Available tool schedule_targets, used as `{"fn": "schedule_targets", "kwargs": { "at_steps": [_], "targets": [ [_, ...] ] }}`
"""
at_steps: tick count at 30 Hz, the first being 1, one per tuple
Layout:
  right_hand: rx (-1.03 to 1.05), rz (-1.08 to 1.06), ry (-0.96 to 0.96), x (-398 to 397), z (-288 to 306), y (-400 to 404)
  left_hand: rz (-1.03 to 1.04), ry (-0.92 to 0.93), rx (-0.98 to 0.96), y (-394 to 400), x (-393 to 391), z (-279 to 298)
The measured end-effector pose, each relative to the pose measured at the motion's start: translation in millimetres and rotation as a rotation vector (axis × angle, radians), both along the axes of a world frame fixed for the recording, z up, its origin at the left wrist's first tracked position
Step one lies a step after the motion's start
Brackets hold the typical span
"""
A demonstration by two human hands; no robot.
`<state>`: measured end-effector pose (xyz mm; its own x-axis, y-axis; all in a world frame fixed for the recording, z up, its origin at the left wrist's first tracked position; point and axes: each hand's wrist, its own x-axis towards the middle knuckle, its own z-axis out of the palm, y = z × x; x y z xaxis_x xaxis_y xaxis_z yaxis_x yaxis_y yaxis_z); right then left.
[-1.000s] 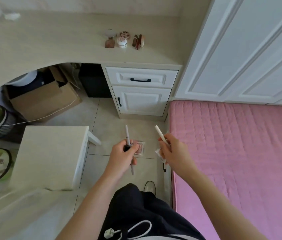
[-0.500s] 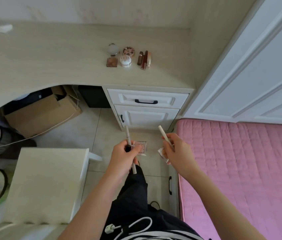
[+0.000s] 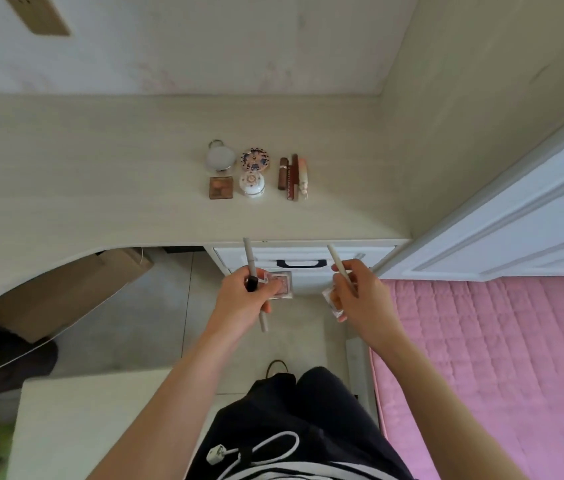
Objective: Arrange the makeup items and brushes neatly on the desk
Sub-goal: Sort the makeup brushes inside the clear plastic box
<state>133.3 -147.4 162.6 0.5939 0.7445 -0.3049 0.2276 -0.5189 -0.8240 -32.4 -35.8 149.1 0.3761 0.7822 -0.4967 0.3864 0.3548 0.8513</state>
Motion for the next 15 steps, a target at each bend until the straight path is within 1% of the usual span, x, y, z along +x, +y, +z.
{"fn": "schedule_targets", "kwargs": {
  "at_steps": [3, 10, 15],
  "targets": [
    [0.013, -0.043, 0.016, 12, 0, 19, -0.014, 0.006, -0.018, 20, 14, -5],
    [0.002, -0.058, 0.002, 56, -5, 63, -0.058, 0.030, -0.012, 59, 59, -14],
    [-0.038, -0.017, -0.063, 101, -14, 95, -0.107, 0.095, 0.031, 87, 102, -15]
  ]
}}
